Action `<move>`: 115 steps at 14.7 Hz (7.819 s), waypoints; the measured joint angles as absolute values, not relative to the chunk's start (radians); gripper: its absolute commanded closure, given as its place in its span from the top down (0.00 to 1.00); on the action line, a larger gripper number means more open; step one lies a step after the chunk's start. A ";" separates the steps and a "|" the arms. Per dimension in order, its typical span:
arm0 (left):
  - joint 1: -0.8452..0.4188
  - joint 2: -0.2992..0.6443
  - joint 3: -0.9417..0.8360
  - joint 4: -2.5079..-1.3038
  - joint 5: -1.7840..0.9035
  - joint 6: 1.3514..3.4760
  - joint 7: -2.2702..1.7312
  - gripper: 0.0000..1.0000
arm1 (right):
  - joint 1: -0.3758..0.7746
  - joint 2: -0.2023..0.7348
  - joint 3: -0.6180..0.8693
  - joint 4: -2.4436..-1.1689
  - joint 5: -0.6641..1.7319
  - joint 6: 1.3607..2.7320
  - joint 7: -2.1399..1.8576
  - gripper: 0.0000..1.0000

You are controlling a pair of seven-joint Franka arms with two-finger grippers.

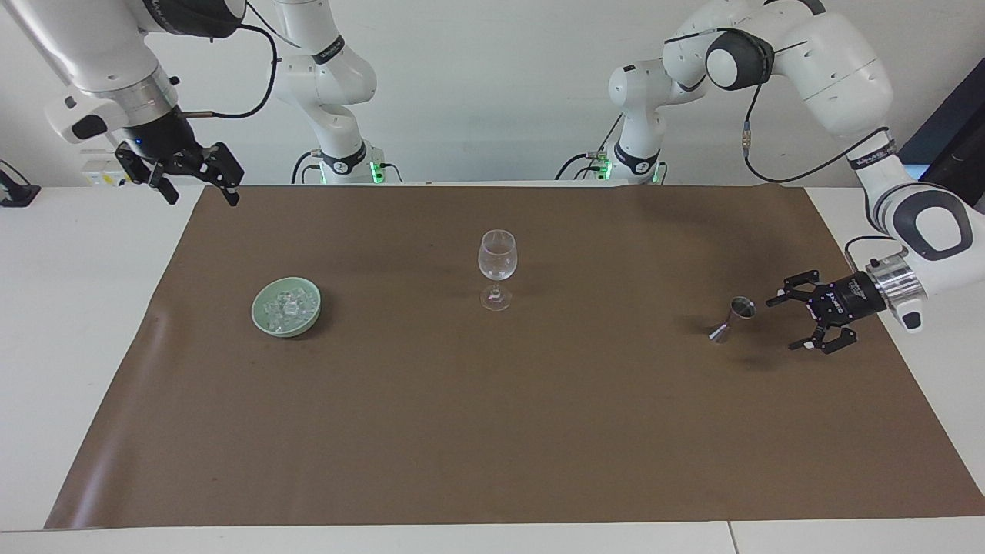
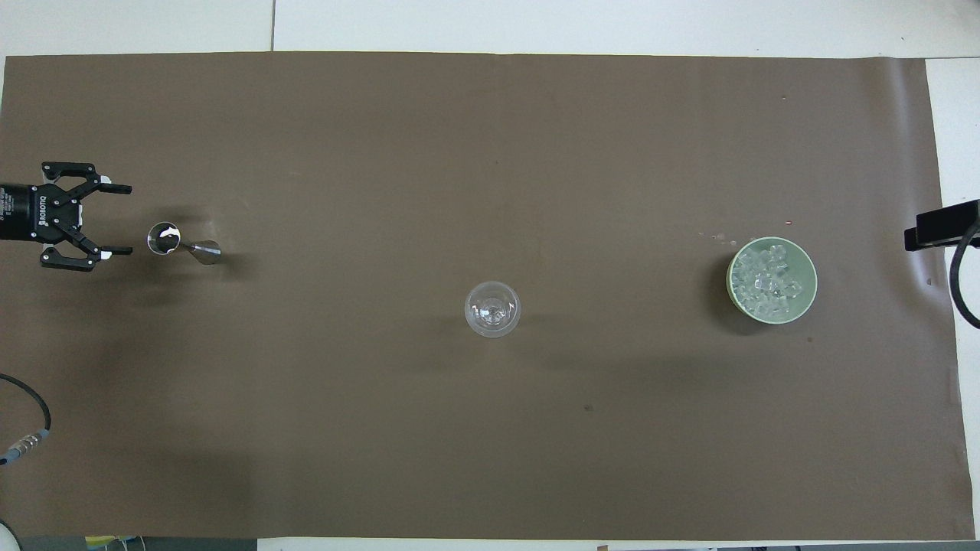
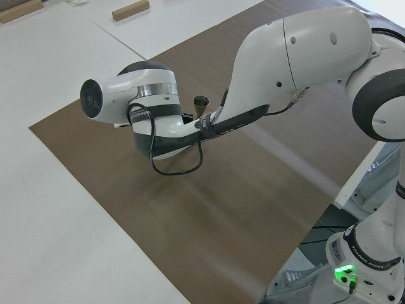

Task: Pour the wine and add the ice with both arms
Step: 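Move the left gripper to the silver jigger and close on it, then lift the silver jigger off the table with the left gripper, then carry the jigger over the clear glass with the left gripper, then tilt the jigger over the glass to pour with the left gripper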

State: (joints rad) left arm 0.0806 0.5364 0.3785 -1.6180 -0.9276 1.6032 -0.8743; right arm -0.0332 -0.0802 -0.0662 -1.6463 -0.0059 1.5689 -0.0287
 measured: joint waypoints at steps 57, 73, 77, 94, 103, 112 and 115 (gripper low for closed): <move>-0.134 0.143 0.377 -1.870 -1.047 1.425 -1.058 0.00 | -0.033 -0.080 -0.066 -1.646 -0.006 1.569 -0.029 1.00; -0.643 0.052 0.368 -1.846 -0.800 1.773 -1.510 0.00 | -0.033 -0.080 -0.066 -1.646 -0.006 1.569 -0.029 1.00; -0.715 0.053 0.367 -1.857 -0.741 1.866 -1.589 0.00 | -0.033 -0.080 -0.066 -1.646 -0.006 1.569 -0.029 1.00; -0.955 0.054 0.367 -1.875 -0.296 2.001 -1.843 0.00 | -0.033 -0.080 -0.066 -1.646 -0.006 1.569 -0.029 1.00; -1.015 0.054 0.366 -1.875 -0.105 2.009 -1.914 0.00 | -0.033 -0.080 -0.066 -1.646 -0.006 1.569 -0.029 1.00; -1.075 0.053 0.364 -1.868 0.078 2.012 -1.996 0.00 | -0.033 -0.080 -0.067 -1.646 -0.006 1.569 -0.029 1.00; -1.097 0.053 0.355 -1.865 0.159 2.013 -2.042 0.00 | -0.034 -0.080 -0.070 -1.646 -0.006 1.569 -0.029 1.00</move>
